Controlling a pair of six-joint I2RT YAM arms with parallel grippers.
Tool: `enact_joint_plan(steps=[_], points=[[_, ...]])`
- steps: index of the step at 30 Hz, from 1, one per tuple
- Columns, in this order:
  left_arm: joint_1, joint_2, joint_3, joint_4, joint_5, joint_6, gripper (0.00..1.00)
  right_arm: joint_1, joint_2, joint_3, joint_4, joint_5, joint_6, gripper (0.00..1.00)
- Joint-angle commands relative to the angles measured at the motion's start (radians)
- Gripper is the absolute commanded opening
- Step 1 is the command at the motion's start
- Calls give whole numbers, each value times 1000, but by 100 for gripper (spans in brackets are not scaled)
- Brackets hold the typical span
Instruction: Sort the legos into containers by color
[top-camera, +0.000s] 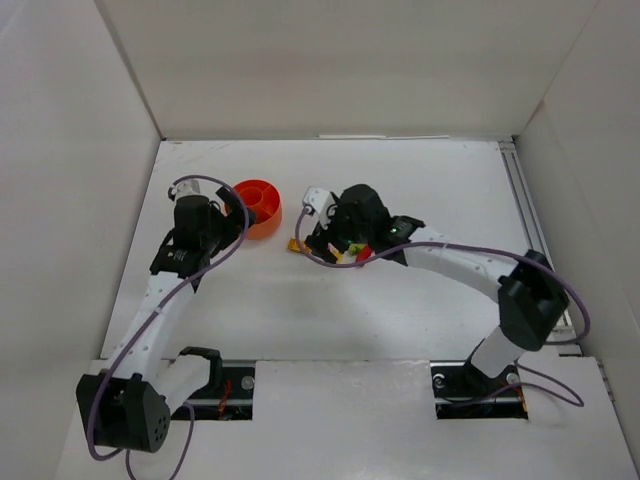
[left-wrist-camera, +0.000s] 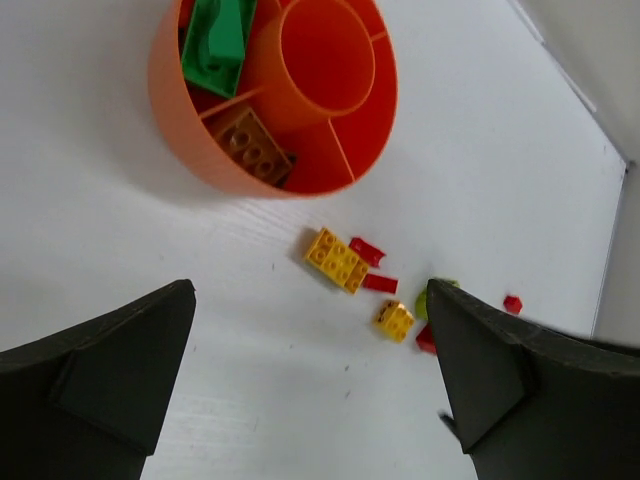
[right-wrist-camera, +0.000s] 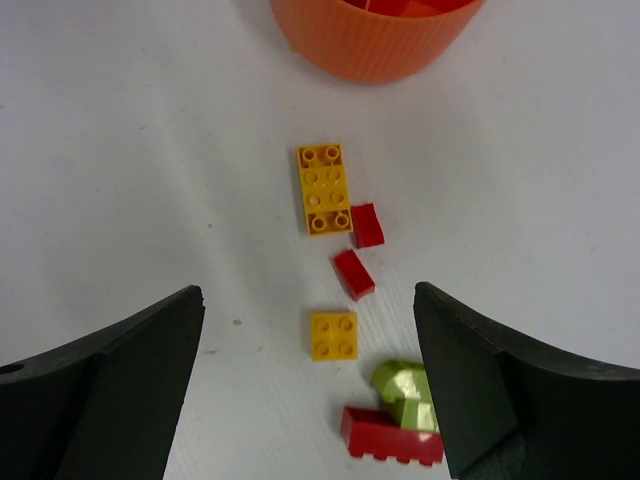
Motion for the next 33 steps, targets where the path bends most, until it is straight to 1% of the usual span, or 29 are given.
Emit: enact_joint_plan(steps=[1,2,5,7,10,16,22,24,25,27,28,29,30,32,33], points=[[-1,-110,-27,-55,76,45,100,25,117,111,2,71,-138,90],[-1,-155,-36,-64,76,45,100,38,186,138,2,71,-167,90],[9,-234,-27,-133,27,33,100,62,300,235,2,106,-219,90],[9,-270,-27,-164,-50,23,100,73,345,275,2,108,-239,90],[9,-305,-27,-188,-86,23,100,73,421,335,2,108,-262,90],[9,-305,2,-244,-109,23,100,73,550,421,-24,117,-291,90],[9,-305,11,-262,-129,23,100,73,599,441,-15,129,-281,85],[9,-305,20,-273,-139,23,100,73,609,441,-4,129,-281,80],[9,-305,20,-273,-139,23,100,73,609,441,-4,129,-281,75],[9,-305,20,-282,-139,23,100,73,609,441,7,129,-281,70],[9,-305,20,-282,-139,23,100,73,609,441,7,119,-281,63],[9,-315,20,-282,-148,14,100,73,609,441,7,118,-281,49],[9,-315,20,-282,-148,14,100,73,598,441,7,118,-271,42],[9,-315,20,-291,-148,14,100,73,583,441,19,97,-271,29],[9,-315,29,-291,-159,14,100,73,573,429,19,88,-262,27]])
